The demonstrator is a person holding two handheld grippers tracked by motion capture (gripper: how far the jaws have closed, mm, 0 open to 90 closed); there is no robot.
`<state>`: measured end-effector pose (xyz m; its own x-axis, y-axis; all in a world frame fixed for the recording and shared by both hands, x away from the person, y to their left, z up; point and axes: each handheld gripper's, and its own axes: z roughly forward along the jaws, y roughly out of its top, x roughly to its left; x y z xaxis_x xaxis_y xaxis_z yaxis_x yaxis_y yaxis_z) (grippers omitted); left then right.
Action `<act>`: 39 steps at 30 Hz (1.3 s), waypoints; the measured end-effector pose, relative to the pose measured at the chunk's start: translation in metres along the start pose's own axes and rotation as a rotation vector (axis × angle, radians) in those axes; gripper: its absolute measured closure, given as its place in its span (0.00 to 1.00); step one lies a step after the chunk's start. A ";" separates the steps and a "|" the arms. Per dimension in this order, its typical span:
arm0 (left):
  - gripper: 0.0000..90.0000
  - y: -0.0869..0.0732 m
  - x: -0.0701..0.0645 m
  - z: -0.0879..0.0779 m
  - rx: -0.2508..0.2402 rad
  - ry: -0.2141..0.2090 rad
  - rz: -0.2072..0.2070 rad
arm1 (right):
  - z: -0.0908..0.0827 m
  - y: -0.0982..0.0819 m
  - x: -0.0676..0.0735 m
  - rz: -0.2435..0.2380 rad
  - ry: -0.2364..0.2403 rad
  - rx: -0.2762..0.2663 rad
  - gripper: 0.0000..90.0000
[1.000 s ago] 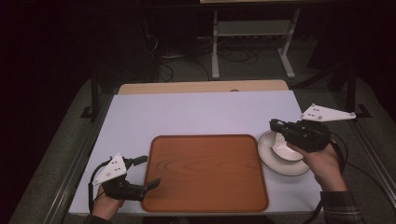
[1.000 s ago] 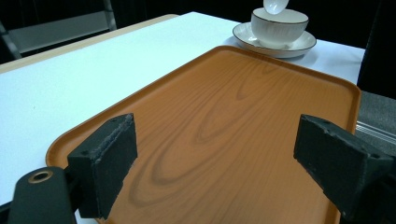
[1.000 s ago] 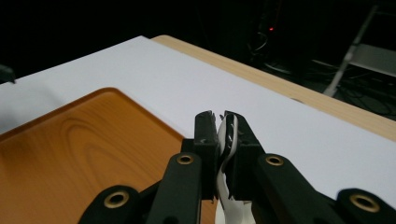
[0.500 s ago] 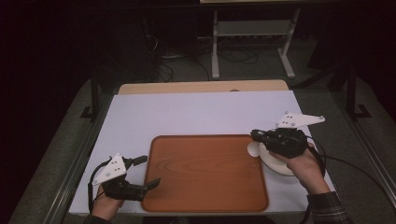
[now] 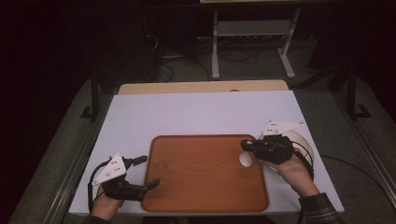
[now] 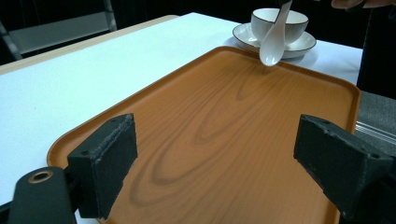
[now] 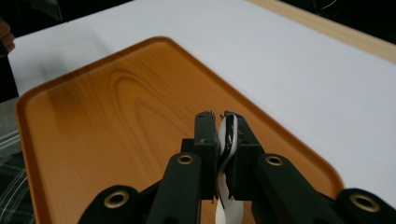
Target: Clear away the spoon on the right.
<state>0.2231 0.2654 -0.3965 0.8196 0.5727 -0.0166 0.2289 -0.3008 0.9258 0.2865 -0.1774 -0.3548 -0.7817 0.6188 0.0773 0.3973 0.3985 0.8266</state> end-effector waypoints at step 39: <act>0.14 0.000 0.000 0.000 -0.003 0.000 -0.004 | 0.070 0.011 0.013 -0.071 0.113 0.089 0.93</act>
<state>0.2234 0.2653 -0.3970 0.8186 0.5740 -0.0201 0.2307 -0.2966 0.9267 0.3146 -0.1177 -0.3831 -0.8565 0.5088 0.0867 0.3761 0.5002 0.7800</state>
